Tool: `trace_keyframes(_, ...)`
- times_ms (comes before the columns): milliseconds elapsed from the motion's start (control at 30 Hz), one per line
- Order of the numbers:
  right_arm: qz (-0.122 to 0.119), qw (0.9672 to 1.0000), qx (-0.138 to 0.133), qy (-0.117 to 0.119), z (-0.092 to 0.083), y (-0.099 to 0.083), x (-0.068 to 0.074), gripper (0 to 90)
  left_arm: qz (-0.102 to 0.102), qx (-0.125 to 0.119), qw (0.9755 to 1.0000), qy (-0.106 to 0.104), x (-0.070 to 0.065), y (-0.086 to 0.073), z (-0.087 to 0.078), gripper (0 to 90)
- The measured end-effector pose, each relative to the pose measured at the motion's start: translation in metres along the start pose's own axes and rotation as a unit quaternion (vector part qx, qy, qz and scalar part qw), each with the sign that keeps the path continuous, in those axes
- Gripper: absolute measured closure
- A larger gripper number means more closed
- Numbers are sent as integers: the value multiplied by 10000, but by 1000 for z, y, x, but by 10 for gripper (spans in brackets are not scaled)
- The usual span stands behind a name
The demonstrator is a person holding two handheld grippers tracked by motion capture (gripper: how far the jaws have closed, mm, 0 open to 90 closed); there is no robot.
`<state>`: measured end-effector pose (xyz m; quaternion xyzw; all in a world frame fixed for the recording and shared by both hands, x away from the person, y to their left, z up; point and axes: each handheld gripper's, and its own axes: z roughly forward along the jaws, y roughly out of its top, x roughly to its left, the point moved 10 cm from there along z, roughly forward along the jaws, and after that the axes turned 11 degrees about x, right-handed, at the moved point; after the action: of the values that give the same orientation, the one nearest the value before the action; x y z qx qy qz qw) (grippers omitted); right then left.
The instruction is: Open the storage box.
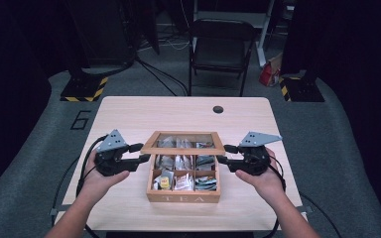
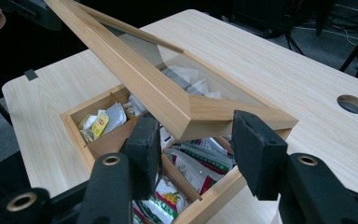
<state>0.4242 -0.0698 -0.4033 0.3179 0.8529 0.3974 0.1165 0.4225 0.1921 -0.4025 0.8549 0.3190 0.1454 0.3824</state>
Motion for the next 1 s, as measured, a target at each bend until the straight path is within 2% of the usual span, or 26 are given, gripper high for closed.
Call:
trace_keyframes(333,79,9998,-127,-98,-2,18,-12,551,48,-1,10000,-17,13,20,-4,563)
trace_keyframes(533,-30,9997,-113,-225,0,28,-20,557,-62,-95,9999,-112,20,28,-5,571)
trace_keyframes(600,-32,9996,-104,-248,2,30,-22,553,-118,-130,9998,-138,22,30,-5,572)
trace_keyframes(800,-50,9993,-39,-380,8,30,-31,538,-135,-142,9997,-119,27,36,-5,581)
trace_keyframes(933,-11,9990,3,-442,14,31,-38,538,-153,-149,9997,-128,30,39,-5,586)
trace_keyframes(967,61,9990,20,-450,16,31,-40,540,-147,-144,9997,-117,30,40,-5,588)
trace_keyframes(1000,14,9990,31,-450,19,32,-42,541,-150,-148,9997,-109,31,40,-5,589)
